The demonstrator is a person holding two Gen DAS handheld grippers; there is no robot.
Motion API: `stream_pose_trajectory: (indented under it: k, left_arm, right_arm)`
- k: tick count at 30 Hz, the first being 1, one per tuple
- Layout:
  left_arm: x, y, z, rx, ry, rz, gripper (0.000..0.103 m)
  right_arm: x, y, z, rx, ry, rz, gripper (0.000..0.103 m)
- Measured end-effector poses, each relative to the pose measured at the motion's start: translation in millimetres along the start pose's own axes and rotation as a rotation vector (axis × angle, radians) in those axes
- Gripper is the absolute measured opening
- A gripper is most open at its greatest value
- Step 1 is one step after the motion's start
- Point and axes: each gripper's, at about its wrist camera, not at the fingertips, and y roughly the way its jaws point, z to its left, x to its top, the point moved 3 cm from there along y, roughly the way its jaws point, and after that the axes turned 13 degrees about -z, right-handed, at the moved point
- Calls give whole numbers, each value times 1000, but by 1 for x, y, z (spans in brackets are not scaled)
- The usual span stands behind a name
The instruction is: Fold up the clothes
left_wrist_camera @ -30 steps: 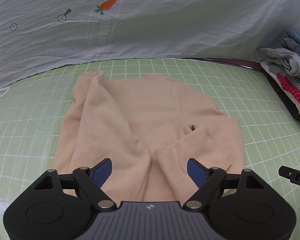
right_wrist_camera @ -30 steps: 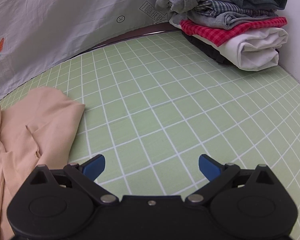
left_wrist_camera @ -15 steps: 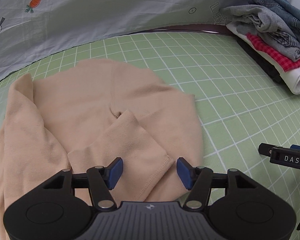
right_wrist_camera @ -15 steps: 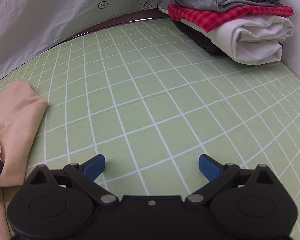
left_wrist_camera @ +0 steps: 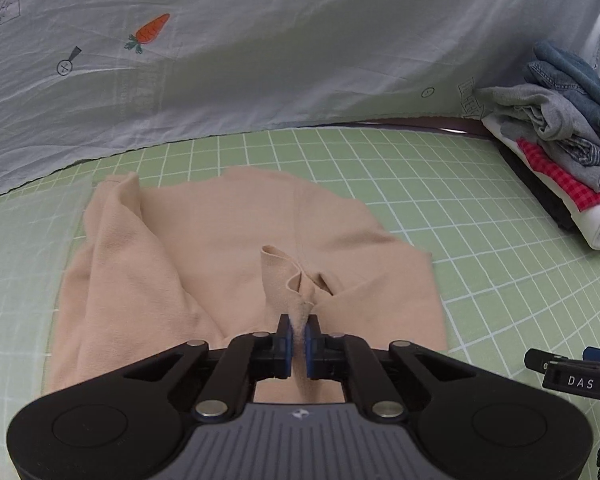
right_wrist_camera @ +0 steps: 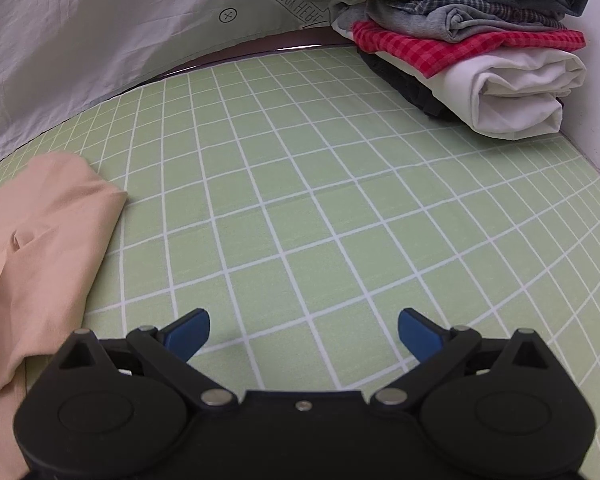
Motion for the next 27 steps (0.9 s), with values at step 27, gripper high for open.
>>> stream_pose_trajectory:
  k: [27]
  left_arm:
    - [54, -81, 220, 36, -5, -320, 6]
  right_arm:
    - [-52, -71, 190, 52, -20, 25, 102]
